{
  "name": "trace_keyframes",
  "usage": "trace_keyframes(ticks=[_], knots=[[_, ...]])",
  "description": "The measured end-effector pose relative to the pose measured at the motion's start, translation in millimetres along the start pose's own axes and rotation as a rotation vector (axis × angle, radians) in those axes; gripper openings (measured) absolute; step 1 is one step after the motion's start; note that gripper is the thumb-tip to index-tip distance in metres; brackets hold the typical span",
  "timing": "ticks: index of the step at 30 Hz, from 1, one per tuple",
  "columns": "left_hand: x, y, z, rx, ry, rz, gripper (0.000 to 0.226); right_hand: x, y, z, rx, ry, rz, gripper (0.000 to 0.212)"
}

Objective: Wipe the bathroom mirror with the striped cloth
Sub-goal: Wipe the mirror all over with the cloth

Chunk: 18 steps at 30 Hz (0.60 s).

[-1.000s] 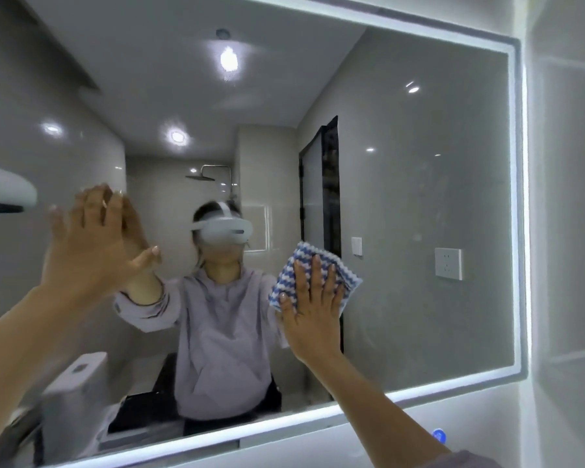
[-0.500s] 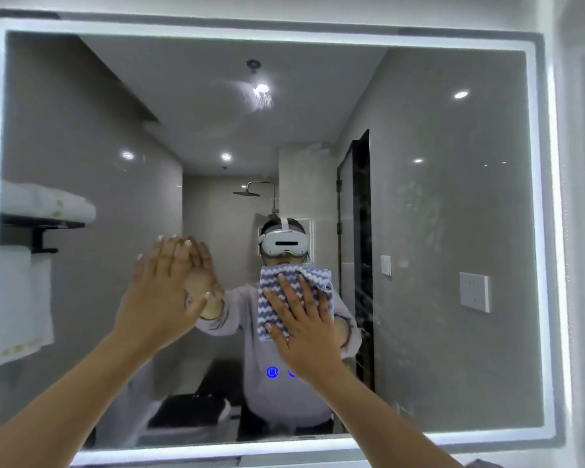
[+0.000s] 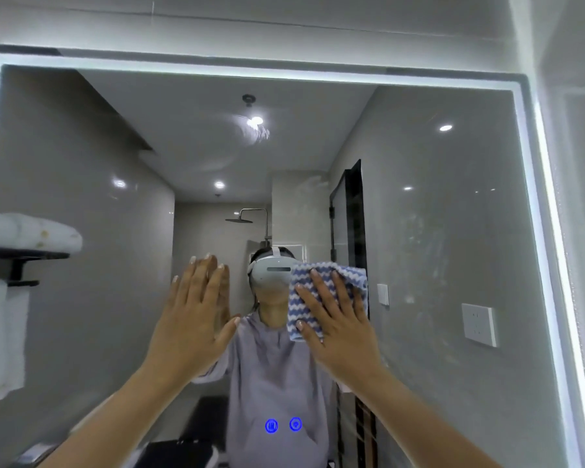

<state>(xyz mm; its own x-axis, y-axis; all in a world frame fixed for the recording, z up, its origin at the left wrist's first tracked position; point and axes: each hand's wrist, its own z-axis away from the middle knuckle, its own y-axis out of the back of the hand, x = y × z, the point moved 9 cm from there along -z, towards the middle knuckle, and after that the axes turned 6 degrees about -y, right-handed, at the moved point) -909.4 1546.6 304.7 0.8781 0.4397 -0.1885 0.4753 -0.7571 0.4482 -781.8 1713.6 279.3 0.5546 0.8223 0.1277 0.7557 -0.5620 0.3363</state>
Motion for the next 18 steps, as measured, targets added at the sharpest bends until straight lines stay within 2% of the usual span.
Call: trace_keyframes(ticks=[8,13,18], knots=[[-13.7,2.2,-14.7,0.094,0.014,0.001,0.093,33.0,13.8,-40.3,0.058,-0.162,0.002,0.062],[-33.6,-4.4,-14.3,0.073,0.127,0.042,0.114,30.8,11.2,-41.3,0.093,-0.220,0.002,0.065],[-35.6,-8.8,-15.3,0.079,0.125,0.014,0.114,23.2,10.1,-44.6,0.063,-0.233,0.060,0.064]])
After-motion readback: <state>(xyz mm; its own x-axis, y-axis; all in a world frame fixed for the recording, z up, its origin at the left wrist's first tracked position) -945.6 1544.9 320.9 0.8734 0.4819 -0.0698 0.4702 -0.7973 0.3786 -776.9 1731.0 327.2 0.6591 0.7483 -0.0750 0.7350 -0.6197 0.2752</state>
